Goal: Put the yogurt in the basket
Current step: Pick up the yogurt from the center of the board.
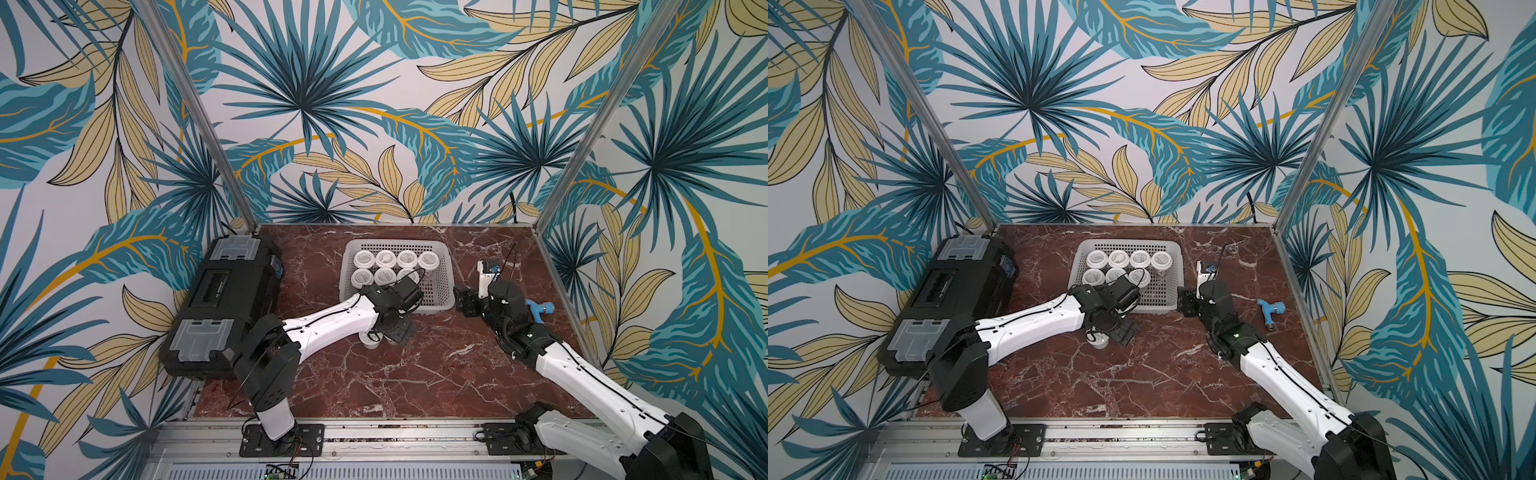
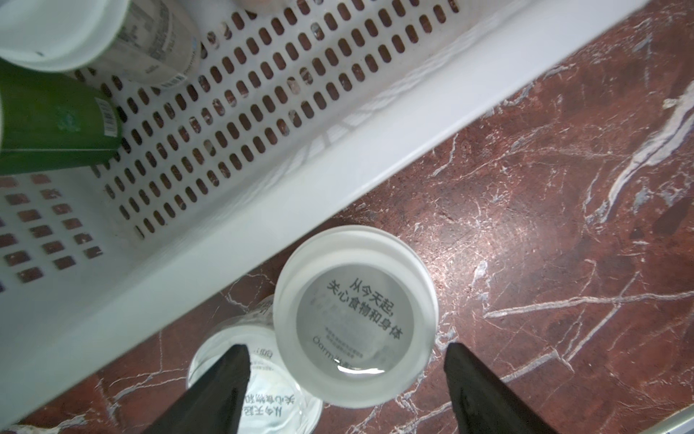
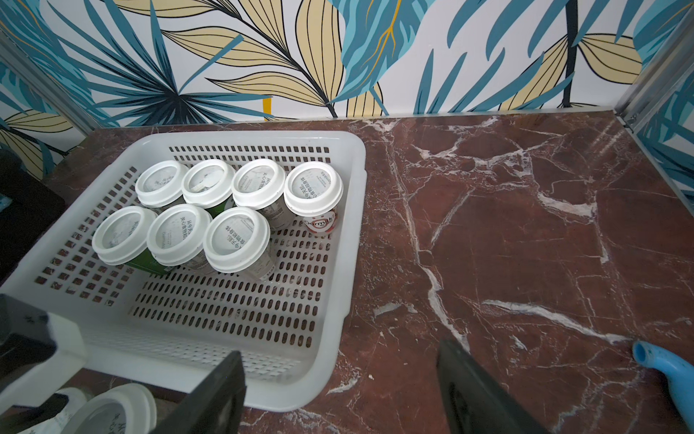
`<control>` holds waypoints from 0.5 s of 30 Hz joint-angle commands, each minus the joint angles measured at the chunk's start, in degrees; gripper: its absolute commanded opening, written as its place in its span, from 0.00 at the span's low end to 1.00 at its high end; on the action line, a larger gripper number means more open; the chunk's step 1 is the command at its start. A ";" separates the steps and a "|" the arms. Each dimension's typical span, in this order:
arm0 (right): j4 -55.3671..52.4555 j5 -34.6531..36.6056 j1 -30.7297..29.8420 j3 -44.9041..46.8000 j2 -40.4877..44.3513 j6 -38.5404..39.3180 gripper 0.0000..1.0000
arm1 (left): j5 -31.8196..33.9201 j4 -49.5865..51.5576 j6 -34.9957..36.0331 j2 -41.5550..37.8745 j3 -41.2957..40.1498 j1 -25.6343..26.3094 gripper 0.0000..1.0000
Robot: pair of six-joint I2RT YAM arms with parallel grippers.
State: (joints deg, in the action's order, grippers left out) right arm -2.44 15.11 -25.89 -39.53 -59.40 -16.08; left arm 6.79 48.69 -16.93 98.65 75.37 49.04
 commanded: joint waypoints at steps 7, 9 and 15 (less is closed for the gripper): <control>-12.51 -10.72 -0.05 -8.02 -3.68 1.36 0.84 | 1.20 -12.09 -1.72 -13.83 -6.93 -0.23 0.88; -17.57 -14.39 -0.52 -11.14 -5.57 0.73 0.84 | 3.31 -17.45 -2.93 -18.75 -11.92 -0.23 0.87; -29.38 -18.68 -4.73 -19.17 -7.43 -0.32 0.84 | 10.83 -34.36 -4.22 -33.21 -27.30 -0.30 0.82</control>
State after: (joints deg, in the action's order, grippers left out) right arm -22.55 0.71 -28.84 -55.59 -66.17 -15.68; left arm 12.25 25.34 -19.97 68.99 53.78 48.95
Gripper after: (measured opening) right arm 0.843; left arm 0.823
